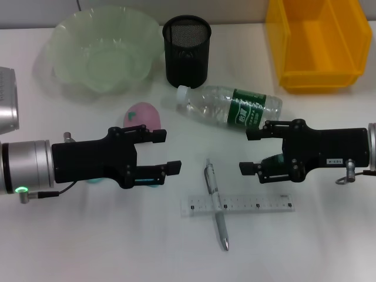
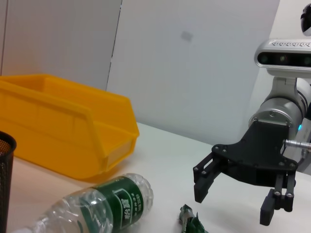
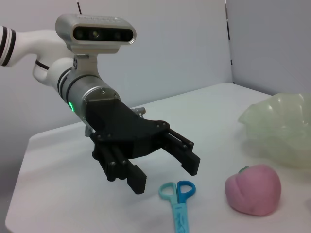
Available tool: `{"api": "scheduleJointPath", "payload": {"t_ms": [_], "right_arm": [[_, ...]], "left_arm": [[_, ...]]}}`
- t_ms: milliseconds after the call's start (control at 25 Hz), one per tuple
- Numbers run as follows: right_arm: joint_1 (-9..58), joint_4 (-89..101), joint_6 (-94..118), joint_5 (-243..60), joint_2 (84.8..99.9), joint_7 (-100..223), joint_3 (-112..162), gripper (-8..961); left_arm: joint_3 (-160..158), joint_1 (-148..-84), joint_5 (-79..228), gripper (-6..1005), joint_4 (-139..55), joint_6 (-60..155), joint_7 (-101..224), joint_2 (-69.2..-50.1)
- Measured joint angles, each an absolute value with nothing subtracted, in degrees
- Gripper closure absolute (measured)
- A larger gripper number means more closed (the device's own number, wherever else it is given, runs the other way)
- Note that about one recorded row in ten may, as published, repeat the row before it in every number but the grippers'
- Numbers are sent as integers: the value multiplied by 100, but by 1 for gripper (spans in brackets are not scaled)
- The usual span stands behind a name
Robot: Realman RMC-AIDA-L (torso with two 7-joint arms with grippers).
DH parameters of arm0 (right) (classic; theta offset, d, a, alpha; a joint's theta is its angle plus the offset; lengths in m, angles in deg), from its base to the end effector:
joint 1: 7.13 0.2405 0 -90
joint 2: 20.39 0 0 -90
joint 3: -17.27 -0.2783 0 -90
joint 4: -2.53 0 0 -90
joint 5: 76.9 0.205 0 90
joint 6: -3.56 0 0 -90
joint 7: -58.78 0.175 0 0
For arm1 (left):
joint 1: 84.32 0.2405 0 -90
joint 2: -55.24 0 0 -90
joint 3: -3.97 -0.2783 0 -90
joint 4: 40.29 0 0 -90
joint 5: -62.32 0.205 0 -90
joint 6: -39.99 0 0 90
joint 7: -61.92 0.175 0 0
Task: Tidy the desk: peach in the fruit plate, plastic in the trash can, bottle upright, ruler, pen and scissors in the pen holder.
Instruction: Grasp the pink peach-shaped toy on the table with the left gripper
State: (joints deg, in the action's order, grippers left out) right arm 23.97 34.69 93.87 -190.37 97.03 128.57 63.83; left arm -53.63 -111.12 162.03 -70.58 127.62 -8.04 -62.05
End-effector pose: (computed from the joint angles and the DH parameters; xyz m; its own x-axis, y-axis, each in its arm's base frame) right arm 0.2629 0.3296 -0.0575 0.8662 -0.2388 -0.4390 -0.3056 -0.9482 -0.0872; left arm -0.2636 0.3138 -0.0684 0.8061 0.2873 0.5173 0.3693 -0.9273 -0.0604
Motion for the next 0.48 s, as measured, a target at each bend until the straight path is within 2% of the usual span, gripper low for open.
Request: {"api": "scheduleJointPath", "payload": {"t_ms": [240,480], "right_arm": [[2397,3456,9360,-19037,9702,12856,6361,172],[2381,3451,9355,-19036,9702,12856,6358,176]], "left_arm": [[-5107,-11173,16156,230,-7129,12559,-873,-6307],[-5126,-11348,16162,235,-7094,11811,-1088,-6325]]}}
